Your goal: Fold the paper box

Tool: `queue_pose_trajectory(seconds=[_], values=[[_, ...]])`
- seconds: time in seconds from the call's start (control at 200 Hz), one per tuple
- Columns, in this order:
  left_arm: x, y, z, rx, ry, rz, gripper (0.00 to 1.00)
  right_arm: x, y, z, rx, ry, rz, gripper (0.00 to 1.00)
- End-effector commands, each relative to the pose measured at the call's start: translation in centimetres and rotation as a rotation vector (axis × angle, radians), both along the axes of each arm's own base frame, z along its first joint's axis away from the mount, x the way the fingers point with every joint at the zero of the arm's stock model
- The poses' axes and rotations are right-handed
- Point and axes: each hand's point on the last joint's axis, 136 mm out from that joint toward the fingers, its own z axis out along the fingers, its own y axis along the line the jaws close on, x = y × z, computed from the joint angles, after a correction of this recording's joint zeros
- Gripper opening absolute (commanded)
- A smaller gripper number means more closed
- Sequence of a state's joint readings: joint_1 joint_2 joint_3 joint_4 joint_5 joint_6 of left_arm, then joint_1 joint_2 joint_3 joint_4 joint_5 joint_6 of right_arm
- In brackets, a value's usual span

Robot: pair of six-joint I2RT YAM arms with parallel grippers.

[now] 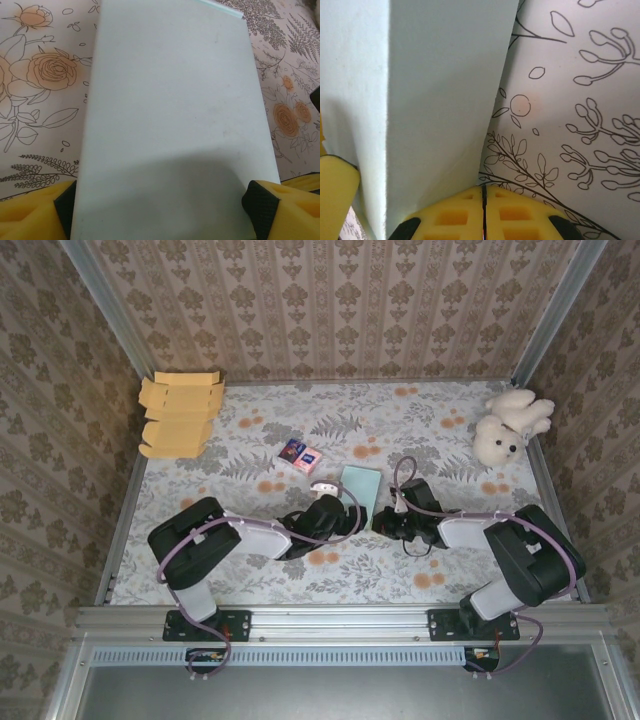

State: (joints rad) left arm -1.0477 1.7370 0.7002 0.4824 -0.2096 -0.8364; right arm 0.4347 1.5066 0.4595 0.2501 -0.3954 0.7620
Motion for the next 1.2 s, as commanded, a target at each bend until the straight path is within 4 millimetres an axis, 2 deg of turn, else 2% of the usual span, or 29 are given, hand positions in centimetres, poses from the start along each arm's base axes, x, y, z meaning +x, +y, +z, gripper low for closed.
queue_pose_trajectory(seconds=[0.0, 0.125, 0.225, 0.345, 0.515, 0.595, 0.665, 0.725, 0.745, 0.805, 0.885, 0.95, 1.1, 1.16, 1.195], values=[[-6.3, -6.9, 2.9, -0.204, 0.119, -0.292, 0.85, 2.4, 1.6, 1.7, 0.071, -0.12, -0.03, 0.08], [-6.3, -7.5, 2.7, -0.224, 0.133, -0.3, 0.85, 2.3, 2.6, 2.2, 0.108, -0.134, -0.007, 0.08], [-5.4, -6.7, 2.5, -0.206, 0.129, -0.267, 0.85, 2.2, 2.6, 2.2, 0.101, -0.135, -0.013, 0.08], [-2.6, -4.8, 2.2, -0.187, 0.137, -0.198, 0.86, 1.9, 2.3, 2.2, 0.084, -0.144, -0.036, 0.08], [1.6, -2.6, 3.5, -0.167, 0.097, -0.126, 0.86, 1.0, 3.0, 2.3, 0.053, -0.167, -0.03, 0.08], [3.2, -0.9, 4.0, -0.126, 0.064, -0.073, 0.87, 0.6, 3.3, 2.7, 0.043, -0.179, -0.023, 0.09], [4.7, 1.4, 4.7, -0.086, 0.03, -0.004, 0.88, 0.4, 3.0, 3.1, 0.015, -0.197, -0.023, 0.1], [5.5, 3.5, 5.6, -0.054, -0.007, 0.051, 0.88, 0.2, 1.9, 2.8, -0.041, -0.2, -0.039, 0.11], [5.7, 4.2, 5.8, -0.037, -0.018, 0.071, 0.88, 0.3, 1.6, 3.7, -0.045, -0.227, -0.047, 0.11], [5.8, 6.4, 6.3, 0.019, -0.038, 0.125, 0.89, 0.3, 0.5, 4.5, -0.101, -0.26, -0.064, 0.14], [5.4, 8.7, 7.0, 0.067, -0.062, 0.177, 0.91, 0.3, -1.3, 6.0, -0.174, -0.316, -0.094, 0.21], [4.6, 9.7, 7.1, 0.068, -0.055, 0.187, 0.91, 0.6, -2.9, 7.7, -0.249, -0.376, -0.119, 0.27], [2.6, 10.4, 5.8, 0.039, 0.029, 0.227, 0.91, 2.2, -6.3, 12.1, -0.42, -0.49, -0.189, 0.65], [1.7, 10.3, 4.9, 0.026, 0.081, 0.236, 0.91, 3.3, -6.9, 13.3, -0.442, -0.512, -0.196, 0.75], [1.2, 10.0, 4.4, 0.012, 0.1, 0.239, 0.91, 3.9, -6.9, 13.7, -0.438, -0.512, -0.188, 0.77]])
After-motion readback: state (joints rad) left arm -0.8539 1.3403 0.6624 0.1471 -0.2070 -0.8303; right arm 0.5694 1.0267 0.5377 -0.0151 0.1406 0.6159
